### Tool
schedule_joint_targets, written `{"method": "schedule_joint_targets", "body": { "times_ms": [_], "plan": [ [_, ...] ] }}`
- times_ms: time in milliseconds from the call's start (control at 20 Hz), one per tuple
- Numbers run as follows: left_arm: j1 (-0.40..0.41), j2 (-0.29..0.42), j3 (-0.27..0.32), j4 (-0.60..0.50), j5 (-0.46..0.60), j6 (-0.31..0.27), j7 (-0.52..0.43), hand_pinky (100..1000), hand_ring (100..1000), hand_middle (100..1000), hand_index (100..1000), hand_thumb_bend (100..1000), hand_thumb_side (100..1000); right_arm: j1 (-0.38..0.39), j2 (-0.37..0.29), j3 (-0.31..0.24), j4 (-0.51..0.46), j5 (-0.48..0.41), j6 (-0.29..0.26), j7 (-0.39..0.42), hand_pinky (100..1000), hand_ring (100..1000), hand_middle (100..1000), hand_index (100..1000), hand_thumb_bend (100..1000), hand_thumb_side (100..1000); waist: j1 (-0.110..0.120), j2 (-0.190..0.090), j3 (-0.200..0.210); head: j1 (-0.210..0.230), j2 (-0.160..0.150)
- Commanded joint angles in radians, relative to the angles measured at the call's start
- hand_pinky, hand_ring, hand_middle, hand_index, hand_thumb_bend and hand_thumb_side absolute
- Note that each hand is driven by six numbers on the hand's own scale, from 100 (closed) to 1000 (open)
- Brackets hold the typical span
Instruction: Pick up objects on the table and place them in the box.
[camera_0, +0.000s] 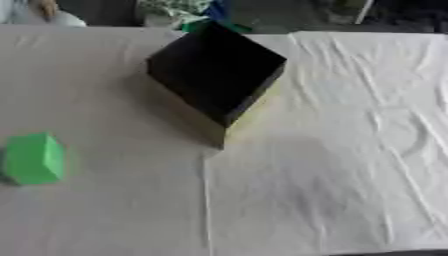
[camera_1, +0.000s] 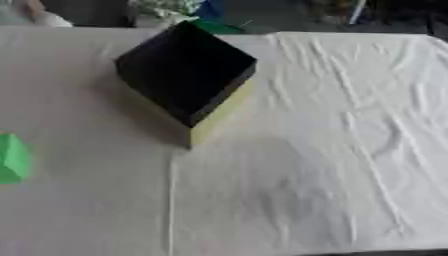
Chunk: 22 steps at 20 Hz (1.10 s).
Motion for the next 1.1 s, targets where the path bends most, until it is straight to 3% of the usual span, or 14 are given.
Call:
{"method": "schedule_joint_targets", "body": {
  "times_ms": [50,650,1100],
  "plan": [
    [-0.009,0.081,-0.003,-0.014,-0.019,0.018,-0.032,611,652,636,627,395,932,-0.006,-0.019,-0.013,-0.015,0.004,-0.001,-0.006,750,758,719,932,100,1000,0.001,-0.014,-0.003,0.004,-0.006],
    [0.028,0.154,-0.011,-0.014,-0.059,0.074,-0.111,625,663,645,679,473,917,-0.012,-0.031,-0.011,-0.015,0.001,0.004,0.001,749,757,717,932,100,1000,0.023,-0.017,-0.006,0.057,0.003],
    [0.021,0.238,-0.038,-0.014,-0.093,0.097,-0.292,654,694,673,763,520,921,-0.009,-0.036,-0.009,-0.015,0.002,0.010,0.004,748,757,716,932,100,1000,0.033,-0.021,-0.003,0.055,0.006]
  ]
}}
